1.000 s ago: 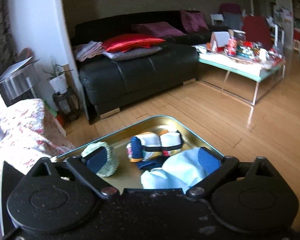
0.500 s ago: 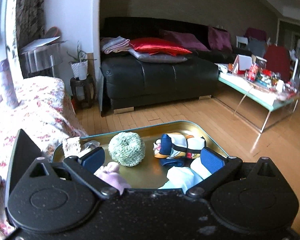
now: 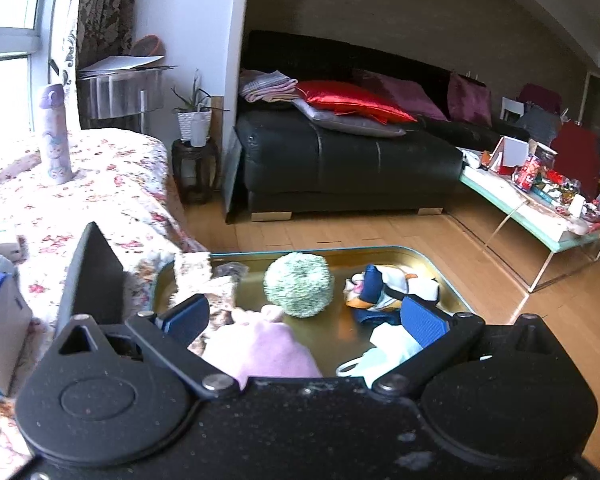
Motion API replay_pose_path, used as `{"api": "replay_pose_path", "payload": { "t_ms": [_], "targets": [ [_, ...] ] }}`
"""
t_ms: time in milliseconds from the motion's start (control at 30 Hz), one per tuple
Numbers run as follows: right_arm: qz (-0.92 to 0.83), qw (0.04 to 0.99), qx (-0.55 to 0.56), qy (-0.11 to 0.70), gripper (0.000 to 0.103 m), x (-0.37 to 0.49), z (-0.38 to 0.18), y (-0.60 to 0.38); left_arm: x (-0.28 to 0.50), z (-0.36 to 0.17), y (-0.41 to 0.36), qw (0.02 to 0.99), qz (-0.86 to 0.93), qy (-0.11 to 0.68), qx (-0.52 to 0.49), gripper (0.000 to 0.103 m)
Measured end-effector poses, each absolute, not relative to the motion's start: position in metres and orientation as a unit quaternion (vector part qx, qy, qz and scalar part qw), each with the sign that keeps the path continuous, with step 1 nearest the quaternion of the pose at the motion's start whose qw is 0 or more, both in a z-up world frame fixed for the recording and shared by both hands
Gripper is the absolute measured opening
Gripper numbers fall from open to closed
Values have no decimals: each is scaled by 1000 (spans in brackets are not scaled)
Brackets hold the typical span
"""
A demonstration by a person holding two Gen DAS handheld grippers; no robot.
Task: Organize soft objects
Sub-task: 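Move the left tool to the white tissue packet while the right tool returns to the bed, then close the left tool on the white tissue packet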
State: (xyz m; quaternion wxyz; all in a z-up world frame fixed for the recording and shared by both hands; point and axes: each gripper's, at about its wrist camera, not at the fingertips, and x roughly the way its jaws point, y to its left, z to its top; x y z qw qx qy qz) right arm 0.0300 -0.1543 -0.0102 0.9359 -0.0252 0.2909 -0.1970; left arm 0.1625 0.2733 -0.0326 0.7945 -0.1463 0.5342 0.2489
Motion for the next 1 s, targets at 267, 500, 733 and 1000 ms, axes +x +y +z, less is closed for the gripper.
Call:
{"api": "replay_pose_path", "payload": {
  "t_ms": [267, 500, 733, 1000],
  "targets": [
    [-145, 944, -3, 296, 103, 33, 8, -124, 168, -50, 295, 758, 281, 561, -180, 89],
    [-66, 953, -2, 295, 103, 49, 36, -91, 186, -75, 302, 733, 243, 600, -212, 89],
    [17, 948, -6, 317, 103, 75, 58, -55, 201, -83, 310, 737, 219, 606, -207, 86],
    [106, 904, 54, 410, 103, 135, 49, -2, 216, -81, 296, 760, 196, 589, -190, 84]
  ]
}}
